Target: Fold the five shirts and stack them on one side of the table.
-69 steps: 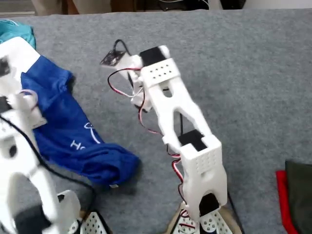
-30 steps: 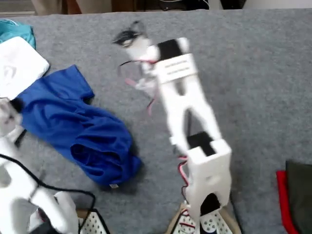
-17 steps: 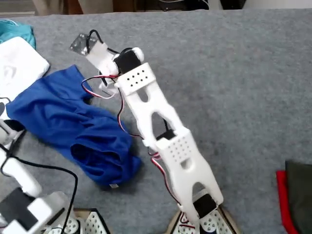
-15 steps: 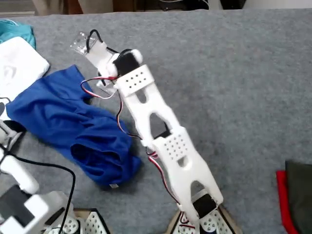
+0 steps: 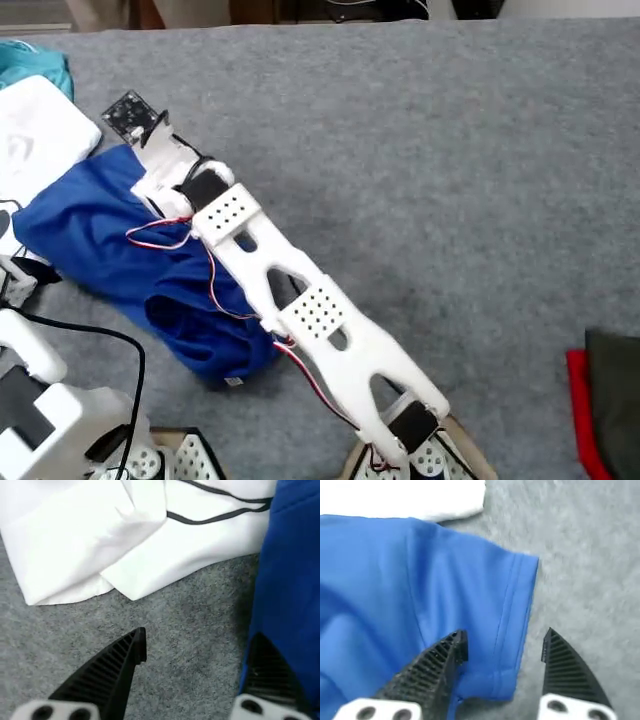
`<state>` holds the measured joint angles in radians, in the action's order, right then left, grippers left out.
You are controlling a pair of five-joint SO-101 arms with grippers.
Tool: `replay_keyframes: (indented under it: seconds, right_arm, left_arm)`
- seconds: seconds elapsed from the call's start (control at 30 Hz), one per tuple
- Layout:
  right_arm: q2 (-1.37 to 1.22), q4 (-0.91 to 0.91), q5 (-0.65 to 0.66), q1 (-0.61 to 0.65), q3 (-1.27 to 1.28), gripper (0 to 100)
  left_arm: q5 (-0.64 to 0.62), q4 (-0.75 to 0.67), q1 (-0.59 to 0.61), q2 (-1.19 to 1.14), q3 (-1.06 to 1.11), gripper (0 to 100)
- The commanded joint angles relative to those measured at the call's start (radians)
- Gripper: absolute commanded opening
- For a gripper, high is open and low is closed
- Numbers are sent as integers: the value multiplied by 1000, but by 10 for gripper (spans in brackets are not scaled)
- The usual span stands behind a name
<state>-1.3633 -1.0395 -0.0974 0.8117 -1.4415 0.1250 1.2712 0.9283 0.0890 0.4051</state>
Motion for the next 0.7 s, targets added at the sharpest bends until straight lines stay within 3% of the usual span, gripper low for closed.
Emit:
replay_keyframes:
  seconds: [0.0,0.13,0.33,0.5,0.67]
  right_arm:
    - [4,-25,-61,-31,-41,249]
    - [44,-130,-89,-51,-35,210]
    - [54,-244,-91,-108,-41,7]
    - [65,-316,-92,-188,-59,5]
    - [107,-506,-92,-266,-173,5]
  left_arm:
    - [8,5,9,5,-46,328]
    - [8,5,3,5,-46,328]
    - [8,5,-20,4,-44,328]
    - [8,5,-20,5,-46,328]
    - [8,5,-21,4,-46,328]
